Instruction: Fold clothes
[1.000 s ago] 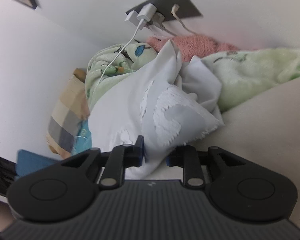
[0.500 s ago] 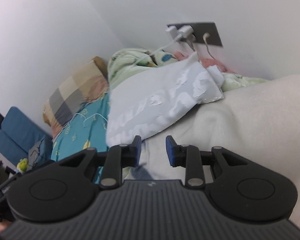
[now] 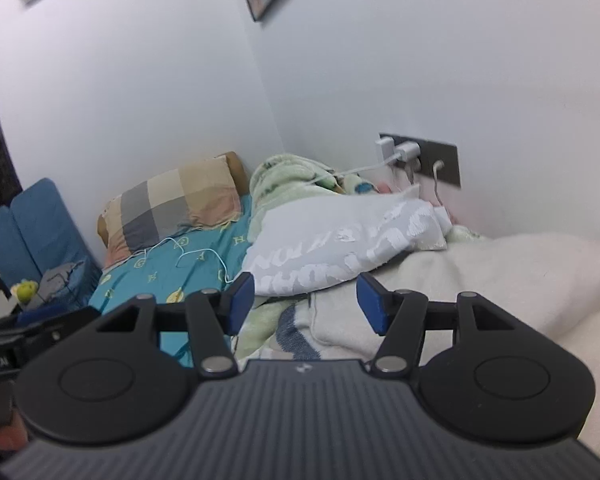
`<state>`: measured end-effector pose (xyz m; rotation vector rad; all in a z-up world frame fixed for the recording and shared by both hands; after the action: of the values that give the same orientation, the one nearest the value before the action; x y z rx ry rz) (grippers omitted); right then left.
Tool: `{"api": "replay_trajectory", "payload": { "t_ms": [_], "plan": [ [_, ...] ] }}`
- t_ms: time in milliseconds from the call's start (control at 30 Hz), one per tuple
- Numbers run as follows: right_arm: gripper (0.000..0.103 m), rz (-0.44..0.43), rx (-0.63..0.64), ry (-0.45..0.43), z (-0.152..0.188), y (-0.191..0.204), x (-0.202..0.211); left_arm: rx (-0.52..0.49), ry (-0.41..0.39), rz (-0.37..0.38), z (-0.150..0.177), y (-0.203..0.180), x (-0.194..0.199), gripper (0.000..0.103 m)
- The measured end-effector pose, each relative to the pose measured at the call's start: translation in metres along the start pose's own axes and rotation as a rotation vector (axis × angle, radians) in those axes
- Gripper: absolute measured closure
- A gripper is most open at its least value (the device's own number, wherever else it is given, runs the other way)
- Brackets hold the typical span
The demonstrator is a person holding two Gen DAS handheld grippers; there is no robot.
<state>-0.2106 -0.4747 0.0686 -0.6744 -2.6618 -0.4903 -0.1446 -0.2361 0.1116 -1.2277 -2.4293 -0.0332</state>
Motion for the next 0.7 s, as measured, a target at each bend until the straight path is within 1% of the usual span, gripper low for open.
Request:
{"api": "replay_trajectory", "payload": {
  "t_ms": [33,200,400,467,600,700],
  "plan": [
    [0.04,0.0,0.011,-0.011,0.001,0.003,0.005,-0.009,-0.003,-0.006,0.001,-0.003,0.004,0.0],
    [0.039,0.026,0.064,-0.066,0.008,0.015,0.026,-0.048,-0.015,-0.038,0.009,-0.013,0.021,0.0],
    [0.039,0.038,0.09,-0.12,0.024,0.025,0.046,-0.02,-0.027,-0.057,0.021,-0.009,0.04,0.0],
    [0.039,0.051,0.104,-0.127,0.03,0.029,0.05,-0.01,-0.035,-0.053,0.026,-0.007,0.045,0.0],
    [0.039,0.056,0.121,-0.139,0.039,0.037,0.054,0.005,-0.023,-0.035,0.035,0.001,0.048,0.0],
    [0.039,0.055,0.118,-0.142,0.044,0.043,0.054,0.005,-0.018,-0.051,0.04,0.006,0.049,0.0]
  ]
}}
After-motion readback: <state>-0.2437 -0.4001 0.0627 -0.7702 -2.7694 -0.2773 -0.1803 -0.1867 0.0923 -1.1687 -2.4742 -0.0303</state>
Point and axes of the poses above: each gripper's, at about its wrist camera, not at the fingertips, and x roughly against the way its jaws point, y to its left, z to its underside, the point moved 5 cm from there along -x, roughly the way its jaws point, and after that the axes turned 7 degrees about z, right-handed, at the moved point
